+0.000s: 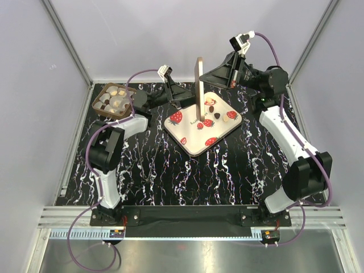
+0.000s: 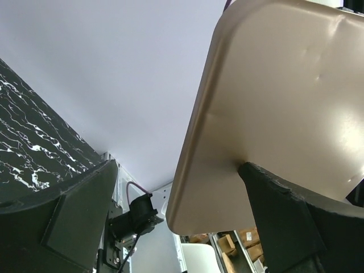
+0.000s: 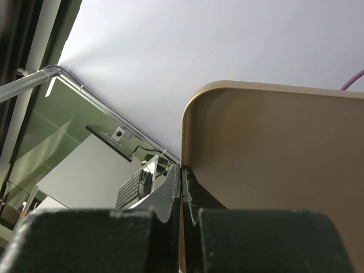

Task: Pack the chocolate

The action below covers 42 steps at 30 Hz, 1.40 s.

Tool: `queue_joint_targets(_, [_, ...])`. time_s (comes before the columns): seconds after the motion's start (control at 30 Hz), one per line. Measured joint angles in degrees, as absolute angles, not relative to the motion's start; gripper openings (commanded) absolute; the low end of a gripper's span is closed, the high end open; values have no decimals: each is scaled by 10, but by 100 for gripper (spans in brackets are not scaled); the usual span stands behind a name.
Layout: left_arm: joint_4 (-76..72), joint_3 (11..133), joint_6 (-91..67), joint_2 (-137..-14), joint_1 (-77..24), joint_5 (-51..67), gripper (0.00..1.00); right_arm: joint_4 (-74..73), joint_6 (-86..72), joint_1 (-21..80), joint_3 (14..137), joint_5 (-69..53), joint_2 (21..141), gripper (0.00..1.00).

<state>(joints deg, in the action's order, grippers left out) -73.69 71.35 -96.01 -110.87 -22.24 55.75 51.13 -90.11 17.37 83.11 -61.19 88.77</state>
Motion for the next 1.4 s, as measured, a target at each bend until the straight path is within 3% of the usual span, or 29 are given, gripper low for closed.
queue_joint_targets(0.4, [-731,735,-983,-1108,-221,559,84,618,-984,167,833,-623,959,0])
queue_joint_targets(0.77, [-714,735,-995,-1108,-183,558,75,713,-1062,96,832,-623,997,0])
queue_joint_targets(1.17, [-668,735,-995,-1137,-151,571,65,663,-1010,67,800,-605,1035,0])
queue_joint_targets(1.4, [-654,735,-1001,-1162,-139,571,65,618,-974,58,806,-596,1070,0])
